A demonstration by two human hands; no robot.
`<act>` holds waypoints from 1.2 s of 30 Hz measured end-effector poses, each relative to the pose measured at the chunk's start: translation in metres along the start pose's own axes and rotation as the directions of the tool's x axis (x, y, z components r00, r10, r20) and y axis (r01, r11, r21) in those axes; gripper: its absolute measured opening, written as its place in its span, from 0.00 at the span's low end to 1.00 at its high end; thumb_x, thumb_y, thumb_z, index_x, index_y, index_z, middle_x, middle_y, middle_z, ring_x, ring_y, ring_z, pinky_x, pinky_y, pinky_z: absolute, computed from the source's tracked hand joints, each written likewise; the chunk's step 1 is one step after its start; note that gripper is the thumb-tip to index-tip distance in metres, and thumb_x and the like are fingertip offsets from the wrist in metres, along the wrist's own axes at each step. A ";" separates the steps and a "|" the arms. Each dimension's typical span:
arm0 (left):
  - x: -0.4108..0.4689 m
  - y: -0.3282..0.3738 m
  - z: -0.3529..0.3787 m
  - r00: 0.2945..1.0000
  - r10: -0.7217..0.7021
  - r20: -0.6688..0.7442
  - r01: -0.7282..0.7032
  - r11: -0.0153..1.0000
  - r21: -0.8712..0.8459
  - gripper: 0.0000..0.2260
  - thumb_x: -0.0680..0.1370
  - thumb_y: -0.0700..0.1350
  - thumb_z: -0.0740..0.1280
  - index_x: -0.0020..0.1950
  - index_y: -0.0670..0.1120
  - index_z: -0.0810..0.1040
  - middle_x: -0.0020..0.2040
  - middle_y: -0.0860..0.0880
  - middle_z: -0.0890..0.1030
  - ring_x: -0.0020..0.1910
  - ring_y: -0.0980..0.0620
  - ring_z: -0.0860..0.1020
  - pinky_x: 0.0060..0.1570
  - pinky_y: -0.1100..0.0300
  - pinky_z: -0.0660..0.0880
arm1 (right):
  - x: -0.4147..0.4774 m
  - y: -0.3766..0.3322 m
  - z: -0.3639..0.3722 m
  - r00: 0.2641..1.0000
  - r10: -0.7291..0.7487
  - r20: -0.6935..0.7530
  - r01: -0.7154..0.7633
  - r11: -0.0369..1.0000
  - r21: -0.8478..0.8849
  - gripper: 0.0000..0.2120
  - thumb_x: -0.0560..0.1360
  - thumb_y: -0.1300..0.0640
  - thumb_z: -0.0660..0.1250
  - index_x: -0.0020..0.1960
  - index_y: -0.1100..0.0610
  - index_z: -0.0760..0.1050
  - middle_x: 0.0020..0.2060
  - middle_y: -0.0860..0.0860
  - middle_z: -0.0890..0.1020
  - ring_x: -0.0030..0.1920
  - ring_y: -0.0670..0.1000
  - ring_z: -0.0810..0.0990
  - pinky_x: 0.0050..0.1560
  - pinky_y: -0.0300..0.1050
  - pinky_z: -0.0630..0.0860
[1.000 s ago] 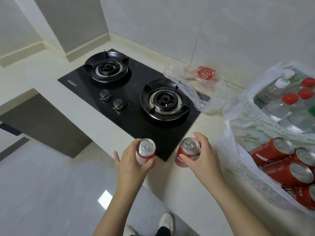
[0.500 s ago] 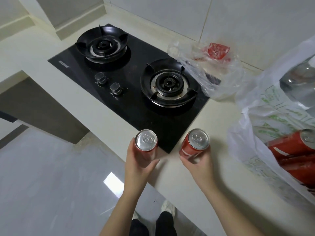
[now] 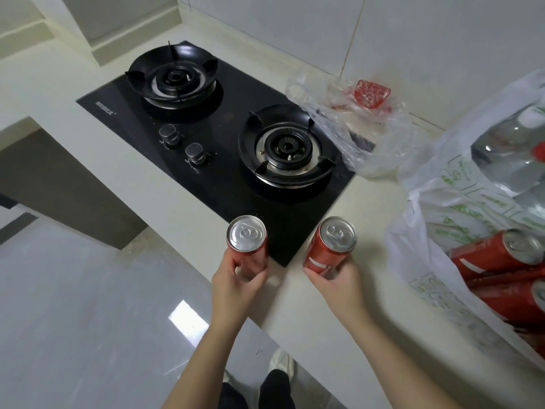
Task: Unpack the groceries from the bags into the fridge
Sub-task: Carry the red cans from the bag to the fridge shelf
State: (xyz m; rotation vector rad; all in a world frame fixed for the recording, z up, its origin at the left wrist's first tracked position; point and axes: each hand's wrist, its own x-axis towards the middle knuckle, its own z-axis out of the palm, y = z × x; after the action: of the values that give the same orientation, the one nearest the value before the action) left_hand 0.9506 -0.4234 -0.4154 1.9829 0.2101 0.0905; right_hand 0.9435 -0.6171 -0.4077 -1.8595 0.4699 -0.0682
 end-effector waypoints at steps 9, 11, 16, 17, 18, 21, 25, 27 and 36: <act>0.022 0.139 -0.045 0.955 0.268 -0.124 -0.292 0.922 -0.254 0.25 0.64 0.54 0.74 0.59 0.59 0.70 0.49 0.62 0.79 0.49 0.60 0.79 0.42 0.72 0.75 | -0.002 -0.132 -0.037 0.938 -0.344 -0.051 0.347 0.919 0.186 0.29 0.60 0.49 0.76 0.59 0.41 0.72 0.48 0.39 0.83 0.47 0.42 0.83 0.45 0.32 0.77; 0.024 0.173 -0.057 0.932 0.324 -0.166 -0.359 0.892 -0.274 0.26 0.64 0.54 0.75 0.59 0.60 0.70 0.49 0.64 0.79 0.48 0.62 0.80 0.42 0.73 0.75 | -0.006 -0.168 -0.046 0.906 -0.413 -0.093 0.423 0.879 0.221 0.28 0.61 0.47 0.75 0.60 0.42 0.71 0.48 0.37 0.82 0.47 0.40 0.82 0.44 0.30 0.76; 0.022 0.225 -0.080 0.907 0.366 -0.209 -0.416 0.857 -0.305 0.25 0.65 0.54 0.76 0.59 0.60 0.71 0.50 0.61 0.79 0.48 0.61 0.80 0.44 0.65 0.79 | -0.019 -0.222 -0.059 0.855 -0.497 -0.148 0.517 0.799 0.308 0.26 0.62 0.44 0.74 0.59 0.42 0.71 0.46 0.36 0.82 0.46 0.39 0.82 0.40 0.28 0.76; 0.021 0.229 -0.083 0.911 0.357 -0.207 -0.407 0.858 -0.314 0.24 0.65 0.55 0.76 0.58 0.60 0.72 0.49 0.60 0.80 0.48 0.60 0.81 0.45 0.60 0.80 | -0.021 -0.227 -0.060 0.857 -0.493 -0.151 0.514 0.791 0.332 0.28 0.61 0.42 0.74 0.60 0.43 0.72 0.47 0.36 0.82 0.46 0.39 0.82 0.41 0.28 0.76; 0.018 0.233 -0.087 0.914 0.349 -0.208 -0.401 0.857 -0.323 0.23 0.65 0.56 0.76 0.57 0.60 0.73 0.49 0.59 0.81 0.47 0.59 0.81 0.46 0.55 0.82 | -0.025 -0.232 -0.060 0.856 -0.491 -0.160 0.515 0.783 0.349 0.30 0.61 0.41 0.74 0.61 0.44 0.72 0.47 0.37 0.82 0.47 0.39 0.82 0.41 0.28 0.76; 0.010 0.238 -0.102 0.920 0.332 -0.208 -0.386 0.857 -0.342 0.20 0.65 0.58 0.75 0.55 0.61 0.75 0.47 0.57 0.82 0.46 0.56 0.82 0.47 0.46 0.82 | -0.032 -0.245 -0.058 0.847 -0.504 -0.169 0.528 0.760 0.378 0.31 0.61 0.41 0.74 0.62 0.44 0.72 0.49 0.40 0.83 0.49 0.42 0.83 0.43 0.32 0.78; -0.001 0.237 -0.131 0.927 0.293 -0.236 -0.367 0.842 -0.396 0.21 0.64 0.56 0.75 0.56 0.58 0.76 0.48 0.54 0.83 0.45 0.50 0.83 0.44 0.49 0.83 | -0.045 -0.262 -0.038 0.838 -0.527 -0.142 0.536 0.748 0.391 0.27 0.61 0.40 0.75 0.58 0.34 0.71 0.52 0.48 0.83 0.51 0.52 0.84 0.51 0.52 0.82; -0.007 0.234 -0.153 0.919 0.285 -0.274 -0.378 0.834 -0.403 0.24 0.64 0.56 0.75 0.58 0.55 0.76 0.47 0.54 0.83 0.44 0.50 0.83 0.39 0.57 0.81 | -0.052 -0.270 -0.022 0.836 -0.534 -0.126 0.534 0.739 0.410 0.30 0.60 0.39 0.75 0.60 0.37 0.70 0.52 0.48 0.83 0.50 0.52 0.84 0.52 0.53 0.82; -0.048 0.205 -0.283 0.826 0.232 -0.513 -0.439 0.836 -0.330 0.13 0.69 0.50 0.75 0.48 0.63 0.77 0.42 0.57 0.82 0.38 0.58 0.82 0.35 0.67 0.77 | -0.119 -0.316 0.076 0.746 -0.663 0.061 0.553 0.669 0.497 0.24 0.63 0.43 0.76 0.54 0.29 0.72 0.49 0.38 0.82 0.49 0.45 0.83 0.43 0.31 0.78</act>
State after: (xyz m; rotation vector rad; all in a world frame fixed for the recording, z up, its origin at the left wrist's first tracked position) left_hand 0.8803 -0.2593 -0.1114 1.4974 0.1111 0.7853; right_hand 0.9454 -0.4249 -0.1201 -1.4553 -0.3537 -0.3778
